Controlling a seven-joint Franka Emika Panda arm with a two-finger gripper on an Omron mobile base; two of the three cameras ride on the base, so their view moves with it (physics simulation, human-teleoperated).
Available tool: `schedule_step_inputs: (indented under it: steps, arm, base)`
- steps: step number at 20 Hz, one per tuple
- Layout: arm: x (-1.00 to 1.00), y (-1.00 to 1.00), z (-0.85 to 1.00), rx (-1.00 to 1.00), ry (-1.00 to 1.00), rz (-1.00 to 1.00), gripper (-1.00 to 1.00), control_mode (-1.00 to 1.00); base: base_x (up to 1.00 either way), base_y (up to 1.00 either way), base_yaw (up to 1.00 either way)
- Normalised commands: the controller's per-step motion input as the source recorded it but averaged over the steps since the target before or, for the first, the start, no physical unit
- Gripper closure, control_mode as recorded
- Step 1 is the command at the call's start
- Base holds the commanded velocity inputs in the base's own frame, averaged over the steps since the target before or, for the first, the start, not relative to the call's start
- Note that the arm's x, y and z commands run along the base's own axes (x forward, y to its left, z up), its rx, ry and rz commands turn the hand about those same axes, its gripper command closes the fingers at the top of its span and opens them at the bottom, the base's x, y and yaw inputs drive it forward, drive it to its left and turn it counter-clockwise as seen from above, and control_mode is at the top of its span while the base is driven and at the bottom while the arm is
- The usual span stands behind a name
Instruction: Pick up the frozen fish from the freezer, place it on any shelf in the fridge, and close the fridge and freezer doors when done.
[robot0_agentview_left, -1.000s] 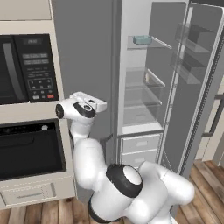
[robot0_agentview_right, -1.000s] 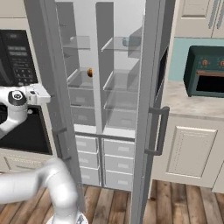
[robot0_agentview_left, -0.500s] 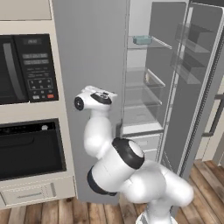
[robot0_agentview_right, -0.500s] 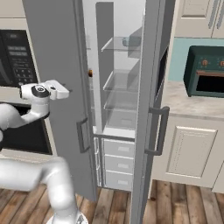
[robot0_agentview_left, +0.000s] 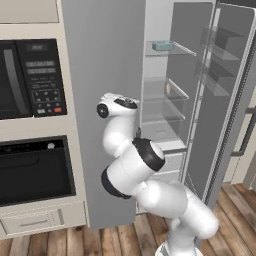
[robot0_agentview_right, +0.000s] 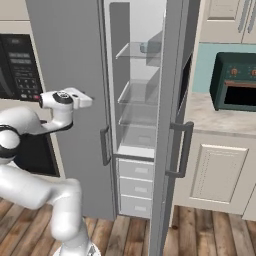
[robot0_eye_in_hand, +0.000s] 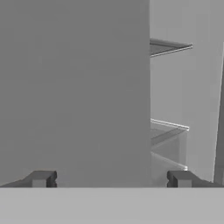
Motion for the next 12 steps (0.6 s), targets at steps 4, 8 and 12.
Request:
schedule_step_inputs:
  steps: [4, 8, 12]
  arm:
    - [0.42, -0.2, 0.0, 0.01, 0.02, 0.03, -1.0, -1.0]
    - [0.0, 0.0, 0.05, 0.01, 0.07, 0.0, -1.0, -1.0]
    - [-0.56, 0.02, 0.24, 0.04, 0.08, 0.02, -1.0, -1.0]
  base:
    - [0.0, 0.0, 0.0]
    - [0.0, 0.0, 0.0]
    - [0.0, 0.0, 0.0]
